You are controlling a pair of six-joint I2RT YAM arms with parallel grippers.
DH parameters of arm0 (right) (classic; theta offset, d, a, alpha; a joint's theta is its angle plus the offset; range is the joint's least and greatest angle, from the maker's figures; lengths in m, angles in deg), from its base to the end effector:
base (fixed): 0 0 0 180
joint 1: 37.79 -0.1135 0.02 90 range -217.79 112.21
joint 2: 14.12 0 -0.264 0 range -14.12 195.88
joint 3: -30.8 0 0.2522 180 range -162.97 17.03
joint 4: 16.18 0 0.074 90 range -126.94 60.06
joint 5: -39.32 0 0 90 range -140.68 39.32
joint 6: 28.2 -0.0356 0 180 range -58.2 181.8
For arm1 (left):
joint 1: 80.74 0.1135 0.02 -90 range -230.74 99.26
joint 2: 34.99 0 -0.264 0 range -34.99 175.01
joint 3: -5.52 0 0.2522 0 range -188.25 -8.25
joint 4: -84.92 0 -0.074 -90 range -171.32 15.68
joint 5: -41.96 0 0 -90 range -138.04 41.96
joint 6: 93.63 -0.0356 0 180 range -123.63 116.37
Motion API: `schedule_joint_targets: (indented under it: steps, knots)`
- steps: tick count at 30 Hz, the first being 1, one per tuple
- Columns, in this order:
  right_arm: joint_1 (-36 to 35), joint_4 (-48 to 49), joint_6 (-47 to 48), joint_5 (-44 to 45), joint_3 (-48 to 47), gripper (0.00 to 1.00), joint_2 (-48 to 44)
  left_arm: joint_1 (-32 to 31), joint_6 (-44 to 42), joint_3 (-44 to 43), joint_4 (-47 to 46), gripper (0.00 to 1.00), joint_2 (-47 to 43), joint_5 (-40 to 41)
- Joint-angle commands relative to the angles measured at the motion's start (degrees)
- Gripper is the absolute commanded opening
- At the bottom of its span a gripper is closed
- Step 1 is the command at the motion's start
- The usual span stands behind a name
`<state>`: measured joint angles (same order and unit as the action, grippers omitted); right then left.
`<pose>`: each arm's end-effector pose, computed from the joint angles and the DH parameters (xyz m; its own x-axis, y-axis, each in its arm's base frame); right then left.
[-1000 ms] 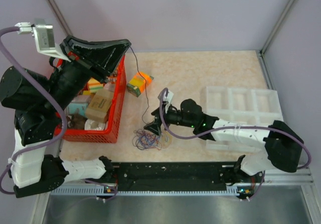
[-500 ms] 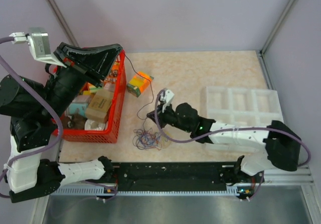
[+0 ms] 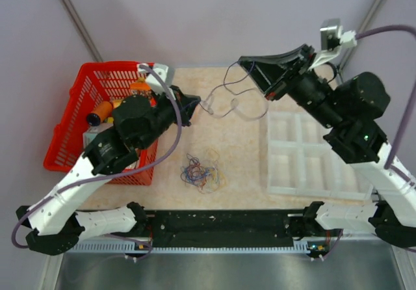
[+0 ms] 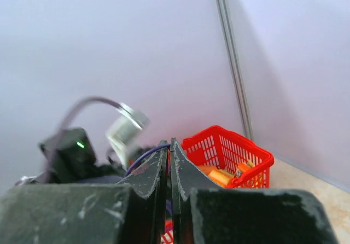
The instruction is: Untangle the cables
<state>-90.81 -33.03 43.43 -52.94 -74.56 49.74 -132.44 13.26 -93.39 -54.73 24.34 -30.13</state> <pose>0.1145 0.1544 0.5633 -0.0203 0.4966 -0.8677 -0.8571 0.4383 0.2708 0.1248 -0.1404 0.4998 -0.1696 -0.2314 -0.9580 0.5298 0.7983 -0.2866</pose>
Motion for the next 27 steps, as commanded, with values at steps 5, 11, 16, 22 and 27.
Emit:
schedule_joint_targets:
  steps: [5,11,16,22,27]
  knots:
    - [2.3,-16.4,-1.4,-6.1,-8.7,0.00,3.0,1.1,11.8,11.2,-10.1,0.00,-3.3,-12.3]
    - [2.3,-18.4,-0.2,4.3,2.1,0.00,-4.2,1.3,15.8,16.5,-14.6,0.00,-3.3,-21.8]
    - [2.3,-24.5,1.2,18.1,10.3,0.00,-9.6,1.3,19.8,19.2,-23.0,0.00,1.5,-32.0]
    - [13.0,-30.5,-0.3,25.9,18.1,0.00,-14.1,1.1,23.5,11.7,-31.1,0.00,19.6,-38.9]
    - [28.7,-31.4,-4.5,18.5,25.0,0.00,-14.3,0.6,18.9,-3.2,-26.1,0.00,39.5,-37.9]
